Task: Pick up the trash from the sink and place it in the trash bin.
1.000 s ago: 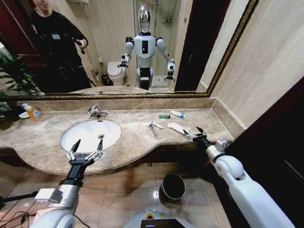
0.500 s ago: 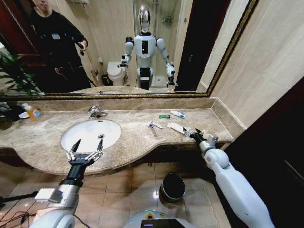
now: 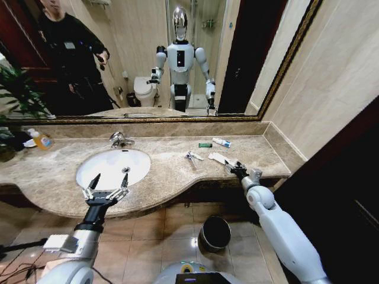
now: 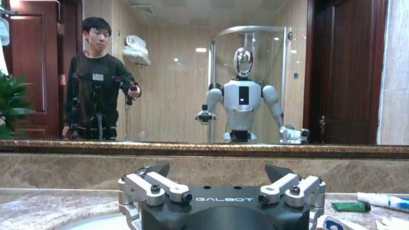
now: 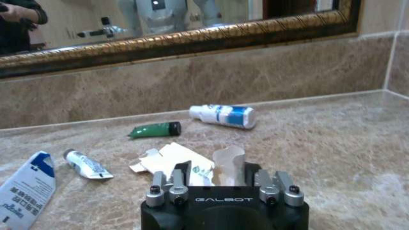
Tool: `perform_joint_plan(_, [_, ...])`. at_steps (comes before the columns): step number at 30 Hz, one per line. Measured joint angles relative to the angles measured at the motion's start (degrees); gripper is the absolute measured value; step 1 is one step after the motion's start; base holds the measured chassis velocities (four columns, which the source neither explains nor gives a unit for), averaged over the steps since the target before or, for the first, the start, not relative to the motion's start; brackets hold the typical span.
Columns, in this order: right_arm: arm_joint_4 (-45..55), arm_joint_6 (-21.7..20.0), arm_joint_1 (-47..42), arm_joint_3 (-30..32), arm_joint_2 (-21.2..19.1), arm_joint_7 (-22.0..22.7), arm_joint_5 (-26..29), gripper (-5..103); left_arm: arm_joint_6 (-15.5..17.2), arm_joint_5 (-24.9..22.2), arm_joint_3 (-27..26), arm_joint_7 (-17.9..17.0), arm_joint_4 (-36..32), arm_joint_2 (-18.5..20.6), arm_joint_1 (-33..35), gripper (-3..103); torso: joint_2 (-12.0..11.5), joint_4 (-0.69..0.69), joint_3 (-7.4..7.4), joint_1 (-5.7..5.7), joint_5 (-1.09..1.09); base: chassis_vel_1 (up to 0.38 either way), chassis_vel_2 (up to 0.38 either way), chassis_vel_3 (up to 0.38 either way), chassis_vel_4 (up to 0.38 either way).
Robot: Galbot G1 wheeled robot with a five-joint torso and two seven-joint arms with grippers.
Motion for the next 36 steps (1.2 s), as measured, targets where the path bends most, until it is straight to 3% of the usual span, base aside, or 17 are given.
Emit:
perform_joint_plan(3, [0.8,0.6,-0.3,-0.3,0.1,-0.4,-1.2,38,0.0,0.0,0.0,0.0,0.0,0.0,0.0,100,0.0,0.0,0.0,0.0,0.0,0.0,0.0,0.0,0.0])
perform_joint_plan(4, [0.8,0.6,-0.3,-0.3,0.1,-0.4,-1.2,38,0.0,0.0,0.0,0.0,0.0,0.0,0.0,100,0.0,0.0,0.0,0.0,0.0,0.0,0.0,0.0,0.0])
perform_joint_plan(6, [1.4,0.7,-0.7,-0.4,0.1,-0.6,-1.5,27,0.0,0.0,0.0,0.0,0.0,0.0,0.0,100,0.0,0.0,0.0,0.0,0.0,0.0,0.0,0.0,0.0])
perform_joint_plan(8, [1.5,0.7,-0.8,-0.4,0.2,-0.6,-1.6,27,0.0,0.0,0.0,0.0,0.0,0.0,0.0,100,0.0,0.0,0.0,0.0,0.0,0.0,0.0,0.0,0.0])
perform_joint_plan(11, [2.0,0.8,-1.3,-0.2,0.2,-0.6,-1.8,12,0.0,0.0,0.0,0.0,0.0,0.0,0.0,100,0.0,0.0,0.0,0.0,0.0,0.0,0.0,0.0,0.0])
perform_joint_plan(14, [2.3,0.8,-1.6,0.0,0.1,-0.6,-1.9,2,0.0,0.0,0.0,0.0,0.0,0.0,0.0,100,0.0,-0.01,0.0,0.0,0.01,0.0,0.0,0.0,0.0])
perform_joint_plan(36, [5.5,0.8,-2.8,0.5,-0.6,0.0,-2.0,0,0.0,0.0,0.0,0.0,0.0,0.0,0.0,100,0.0,0.0,0.0,0.0,0.0,0.0,0.0,0.0,0.0])
